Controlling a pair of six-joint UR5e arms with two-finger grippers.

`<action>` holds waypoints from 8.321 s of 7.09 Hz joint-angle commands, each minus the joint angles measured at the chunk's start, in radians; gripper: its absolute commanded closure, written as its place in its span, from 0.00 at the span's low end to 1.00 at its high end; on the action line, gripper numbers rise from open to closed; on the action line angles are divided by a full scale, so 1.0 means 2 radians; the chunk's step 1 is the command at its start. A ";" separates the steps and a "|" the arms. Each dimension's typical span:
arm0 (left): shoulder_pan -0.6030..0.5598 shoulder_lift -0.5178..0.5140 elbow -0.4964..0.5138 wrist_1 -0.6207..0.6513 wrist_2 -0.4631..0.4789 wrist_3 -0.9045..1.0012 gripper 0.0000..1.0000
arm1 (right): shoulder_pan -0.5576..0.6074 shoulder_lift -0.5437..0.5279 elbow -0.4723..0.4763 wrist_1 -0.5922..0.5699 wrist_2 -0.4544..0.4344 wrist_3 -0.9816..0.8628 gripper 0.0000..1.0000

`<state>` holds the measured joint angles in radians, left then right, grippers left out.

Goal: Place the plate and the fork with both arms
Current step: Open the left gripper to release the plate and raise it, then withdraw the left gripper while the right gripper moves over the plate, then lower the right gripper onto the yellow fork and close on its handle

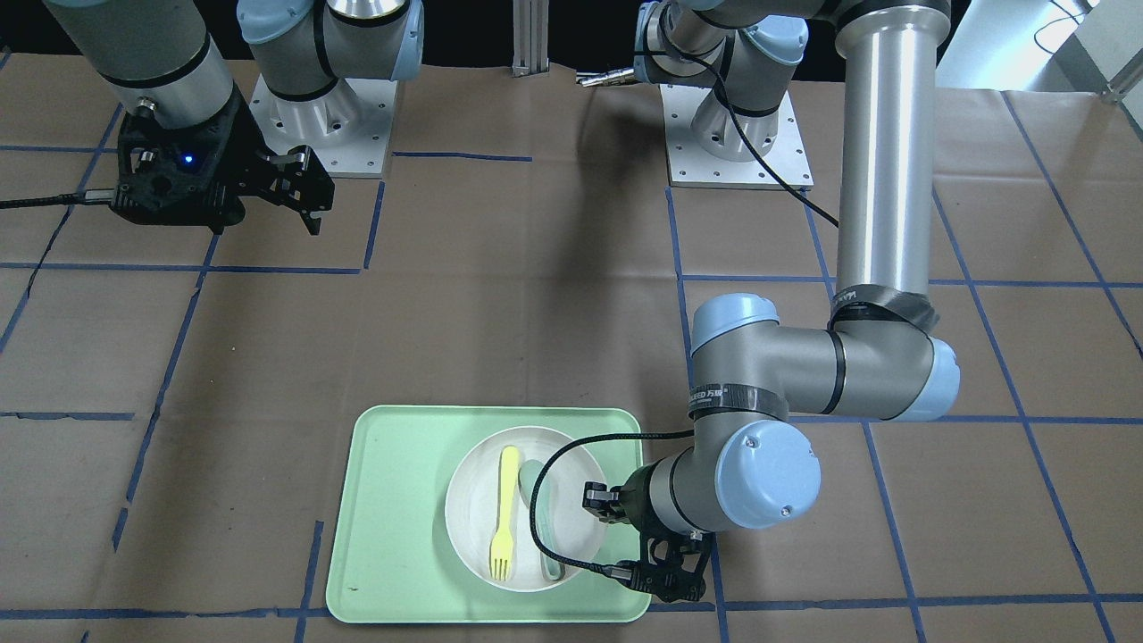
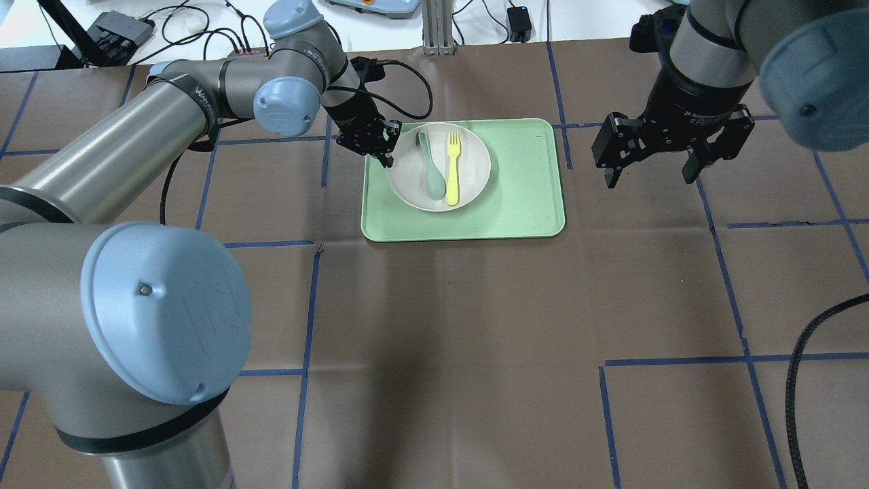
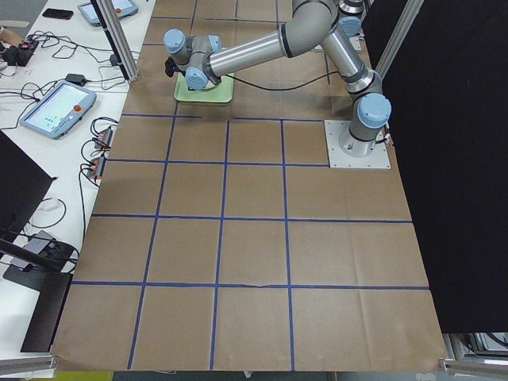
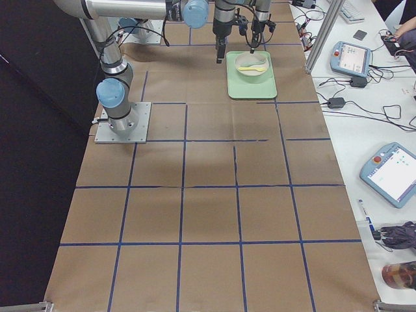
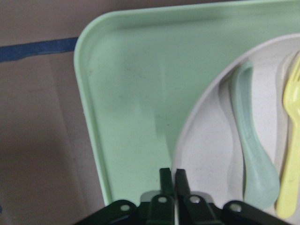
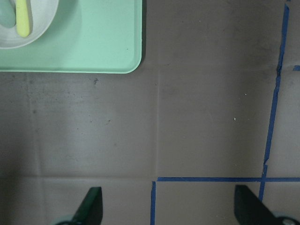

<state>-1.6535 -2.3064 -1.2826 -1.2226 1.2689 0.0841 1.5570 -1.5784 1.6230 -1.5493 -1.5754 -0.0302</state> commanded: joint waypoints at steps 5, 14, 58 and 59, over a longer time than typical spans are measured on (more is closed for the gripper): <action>-0.016 -0.023 0.038 0.000 0.000 -0.001 0.90 | -0.001 0.000 0.000 0.000 0.000 0.001 0.00; -0.011 0.177 0.031 -0.251 0.117 -0.033 0.00 | -0.001 0.000 0.000 0.000 0.000 0.000 0.00; 0.034 0.299 -0.125 -0.208 0.144 0.011 0.00 | 0.148 0.414 -0.225 -0.192 -0.002 0.186 0.76; 0.034 0.300 -0.126 -0.208 0.144 0.011 0.00 | 0.148 0.414 -0.226 -0.191 -0.002 0.186 0.81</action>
<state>-1.5861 -1.7095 -1.5309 -1.6383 1.5570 0.1058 1.8531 -0.7507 1.1729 -1.9322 -1.5787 0.3421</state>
